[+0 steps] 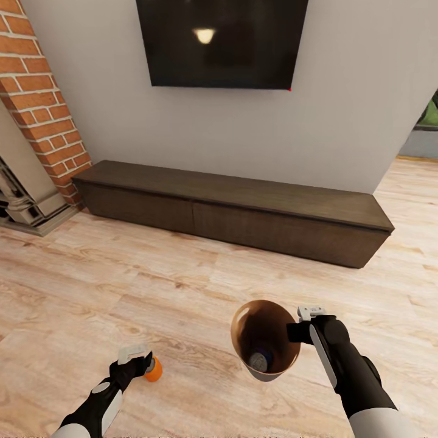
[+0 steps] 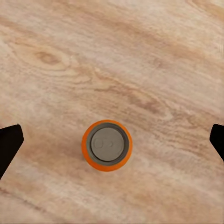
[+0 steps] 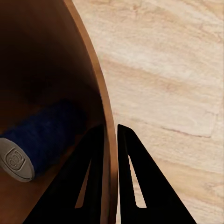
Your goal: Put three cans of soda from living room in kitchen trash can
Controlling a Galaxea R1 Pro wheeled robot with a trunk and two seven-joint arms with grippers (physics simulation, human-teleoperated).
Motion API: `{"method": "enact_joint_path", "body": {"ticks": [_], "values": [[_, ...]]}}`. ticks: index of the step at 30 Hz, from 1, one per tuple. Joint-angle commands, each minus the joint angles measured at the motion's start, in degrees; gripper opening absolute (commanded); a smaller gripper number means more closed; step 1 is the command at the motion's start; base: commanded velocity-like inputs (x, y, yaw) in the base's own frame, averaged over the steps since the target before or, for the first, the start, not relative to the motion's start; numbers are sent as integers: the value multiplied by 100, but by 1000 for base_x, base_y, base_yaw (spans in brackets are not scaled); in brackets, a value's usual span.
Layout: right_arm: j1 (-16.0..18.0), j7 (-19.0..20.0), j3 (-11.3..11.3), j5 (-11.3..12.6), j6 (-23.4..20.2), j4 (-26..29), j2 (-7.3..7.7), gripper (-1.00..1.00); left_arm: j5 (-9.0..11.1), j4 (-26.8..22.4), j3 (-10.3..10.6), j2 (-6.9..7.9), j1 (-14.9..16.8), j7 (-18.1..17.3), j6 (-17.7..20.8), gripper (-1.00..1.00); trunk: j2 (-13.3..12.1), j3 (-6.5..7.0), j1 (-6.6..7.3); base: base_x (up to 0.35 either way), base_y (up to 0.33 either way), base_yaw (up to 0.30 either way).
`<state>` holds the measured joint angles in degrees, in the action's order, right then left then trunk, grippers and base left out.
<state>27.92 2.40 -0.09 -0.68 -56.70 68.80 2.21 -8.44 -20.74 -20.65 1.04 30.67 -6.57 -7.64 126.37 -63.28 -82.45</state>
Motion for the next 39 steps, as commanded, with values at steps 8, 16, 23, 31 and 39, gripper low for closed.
{"method": "enact_joint_path", "body": {"ticks": [8,16,23,31,39], "values": [[3,35,1,103,1,2,-1,-100,0,0,0,-5,0,0,0,100,323,-217,-176,0,0,0],[3,38,1,103,1,7,-1,-100,2,0,0,-3,0,-2,-7,100,363,-307,-198,0,0,0],[3,39,1,103,1,10,-1,-100,1,0,0,1,0,-2,-4,100,363,-333,-198,128,0,0],[3,36,1,103,1,11,-1,-100,1,-5,0,-4,0,-2,-2,100,363,-337,-198,278,0,0],[3,34,1,103,0,11,-1,-100,1,-9,0,1,0,-2,-9,100,363,-337,-198,37,0,0]]}}
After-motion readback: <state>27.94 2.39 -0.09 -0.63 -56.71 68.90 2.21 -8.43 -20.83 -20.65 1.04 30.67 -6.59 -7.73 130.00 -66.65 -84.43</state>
